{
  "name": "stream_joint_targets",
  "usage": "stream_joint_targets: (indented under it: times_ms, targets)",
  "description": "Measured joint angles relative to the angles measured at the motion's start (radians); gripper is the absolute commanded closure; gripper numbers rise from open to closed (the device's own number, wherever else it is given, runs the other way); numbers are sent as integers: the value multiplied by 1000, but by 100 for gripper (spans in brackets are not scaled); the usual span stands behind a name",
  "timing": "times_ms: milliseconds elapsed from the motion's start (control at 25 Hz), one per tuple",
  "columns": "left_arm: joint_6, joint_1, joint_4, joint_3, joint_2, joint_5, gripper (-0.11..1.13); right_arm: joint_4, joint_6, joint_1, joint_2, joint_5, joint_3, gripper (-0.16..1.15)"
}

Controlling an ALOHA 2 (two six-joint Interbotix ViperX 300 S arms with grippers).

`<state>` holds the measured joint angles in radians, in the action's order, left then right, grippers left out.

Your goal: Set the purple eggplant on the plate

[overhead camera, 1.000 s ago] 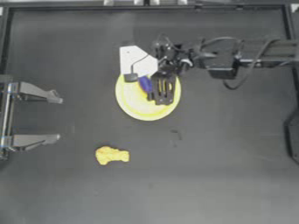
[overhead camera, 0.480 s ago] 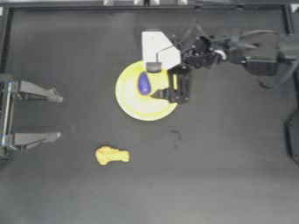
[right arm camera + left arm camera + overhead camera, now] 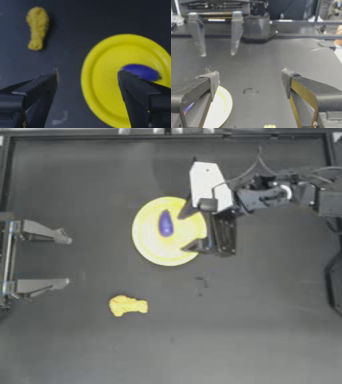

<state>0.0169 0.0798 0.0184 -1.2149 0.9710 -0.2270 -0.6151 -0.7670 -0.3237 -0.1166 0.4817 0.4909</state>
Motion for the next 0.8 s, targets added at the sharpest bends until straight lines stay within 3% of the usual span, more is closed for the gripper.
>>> stream_joint_targets:
  times_ms: [280, 640, 800]
  targets:
    - [0, 0, 0, -2, 0, 2, -1, -74, -83, 32, -74, -67, 75, -1]
    - [0, -2, 0, -2, 0, 5, -1, -83, -80, 94, -198, -209, 189, -1]
    - [0, -2, 0, -2, 0, 5, -1, -123, -78, 118, -256, -252, 245, 0]
